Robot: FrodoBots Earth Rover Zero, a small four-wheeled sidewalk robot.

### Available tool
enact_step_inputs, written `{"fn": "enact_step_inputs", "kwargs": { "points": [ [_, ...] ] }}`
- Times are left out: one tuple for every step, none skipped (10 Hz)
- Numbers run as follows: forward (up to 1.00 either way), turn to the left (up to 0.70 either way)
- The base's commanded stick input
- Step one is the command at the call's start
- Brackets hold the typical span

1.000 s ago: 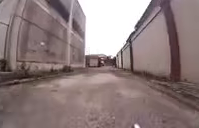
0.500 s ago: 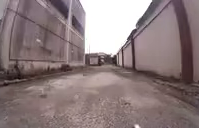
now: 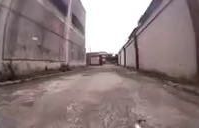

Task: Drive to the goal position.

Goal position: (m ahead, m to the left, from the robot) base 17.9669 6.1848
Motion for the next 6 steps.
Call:
{"fn": "enact_step_inputs", "kwargs": {
  "points": [
    [1.00, 0.00],
    [1.00, 0.00],
    [1.00, 0.00],
    [1.00, 0.00],
    [1.00, 0.00],
    [1.00, 0.00]
  ]
}}
